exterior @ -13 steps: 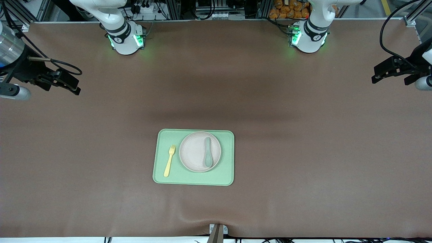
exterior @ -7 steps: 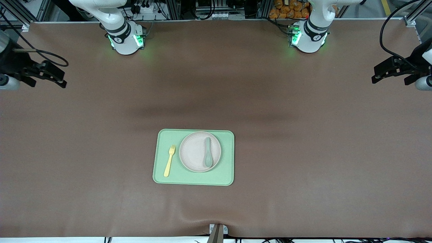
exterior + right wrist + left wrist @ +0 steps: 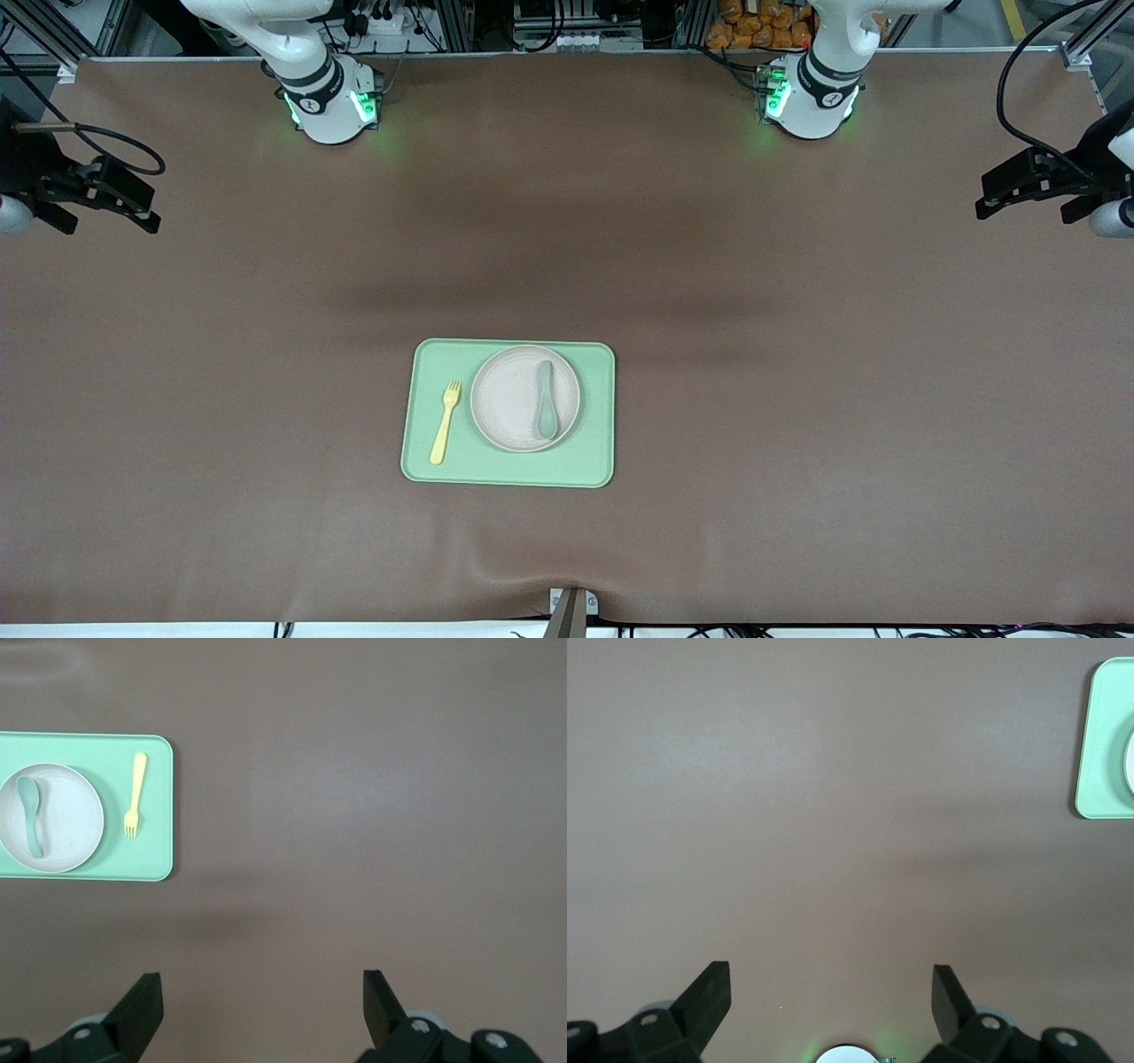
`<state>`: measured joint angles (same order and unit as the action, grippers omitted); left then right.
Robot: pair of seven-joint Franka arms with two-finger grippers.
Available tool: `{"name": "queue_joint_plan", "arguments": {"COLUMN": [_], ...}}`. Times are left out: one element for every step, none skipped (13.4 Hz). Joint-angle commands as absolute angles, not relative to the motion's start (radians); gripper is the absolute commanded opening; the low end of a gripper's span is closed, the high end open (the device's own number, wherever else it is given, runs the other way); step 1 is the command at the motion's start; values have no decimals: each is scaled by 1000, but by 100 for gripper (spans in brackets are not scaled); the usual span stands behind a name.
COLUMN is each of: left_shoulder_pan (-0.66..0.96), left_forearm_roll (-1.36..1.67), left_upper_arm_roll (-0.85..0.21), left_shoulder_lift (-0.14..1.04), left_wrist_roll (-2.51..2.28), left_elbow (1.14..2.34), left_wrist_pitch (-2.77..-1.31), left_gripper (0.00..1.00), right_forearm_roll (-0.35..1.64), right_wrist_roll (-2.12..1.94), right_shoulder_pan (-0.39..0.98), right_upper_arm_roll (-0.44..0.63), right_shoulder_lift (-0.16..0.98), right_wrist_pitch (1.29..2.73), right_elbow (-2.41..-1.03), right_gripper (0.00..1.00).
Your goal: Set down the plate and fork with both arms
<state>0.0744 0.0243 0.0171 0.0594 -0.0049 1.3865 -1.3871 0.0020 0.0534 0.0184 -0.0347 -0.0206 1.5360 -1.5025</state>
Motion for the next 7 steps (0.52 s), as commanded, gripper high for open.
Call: {"name": "queue_joint_plan", "arguments": {"left_shoulder_pan": [72, 72, 72, 72, 72, 72, 72], "left_forearm_roll": [37, 37, 37, 37, 37, 37, 37], "left_upper_arm_roll": [18, 18, 18, 18, 18, 18, 18], "left_shoulder_lift": [58, 57, 58, 58, 58, 58, 58], "left_wrist_roll": [8, 8, 8, 8, 8, 8, 8], "left_elbow": [1381, 1381, 1382, 1381, 1381, 1382, 1381], "left_wrist_pitch": [-1390, -1390, -1390, -1390, -1390, -1390, -1390], "left_gripper": [100, 100, 100, 100, 100, 100, 100], "right_forearm_roll": [-9, -11, -12, -11, -11, -11, -11], "right_wrist_roll": [40, 40, 40, 40, 40, 40, 41], "right_shoulder_pan": [32, 34, 34, 34, 34, 34, 35], "right_upper_arm_roll": [-25, -25, -25, -26, -26, -26, -26], "right_shoulder_lift": [5, 5, 5, 5, 5, 5, 5], "right_wrist_pitch": [1520, 1520, 1520, 1520, 1516, 1511, 1511], "right_elbow": [-1462, -1462, -1460, -1462, -1463, -1463, -1462], "right_gripper": [100, 100, 100, 100, 100, 100, 100]}}
